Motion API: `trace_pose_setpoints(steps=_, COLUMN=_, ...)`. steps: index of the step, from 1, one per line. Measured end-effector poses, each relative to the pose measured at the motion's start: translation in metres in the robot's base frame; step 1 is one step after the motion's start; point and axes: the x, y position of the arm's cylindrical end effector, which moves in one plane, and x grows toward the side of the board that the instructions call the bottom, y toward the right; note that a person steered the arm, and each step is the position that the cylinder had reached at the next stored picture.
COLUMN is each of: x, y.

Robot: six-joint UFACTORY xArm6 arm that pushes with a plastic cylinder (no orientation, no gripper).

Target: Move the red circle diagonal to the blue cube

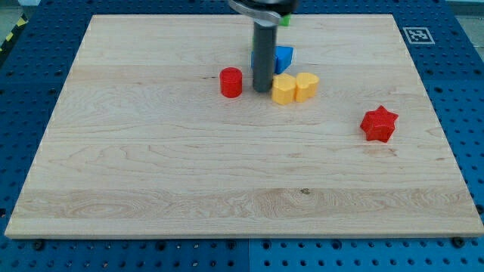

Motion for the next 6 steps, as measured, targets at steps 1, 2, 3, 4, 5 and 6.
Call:
trace_pose_setpoints(steps=1, x=0.004, y=-0.003)
trace_pose_setpoints(steps=2, x=-0.012, y=-0.034)
trace_pose_setpoints(steps=3, x=-0.033, y=-0.07)
trace_pose_setpoints(steps=4, x=-0.063, y=-0.098)
trace_pose_setpoints(steps=5, x=-0.078, y=-0.126)
trace_pose_setpoints(steps=6, x=-0.066, y=-0.132)
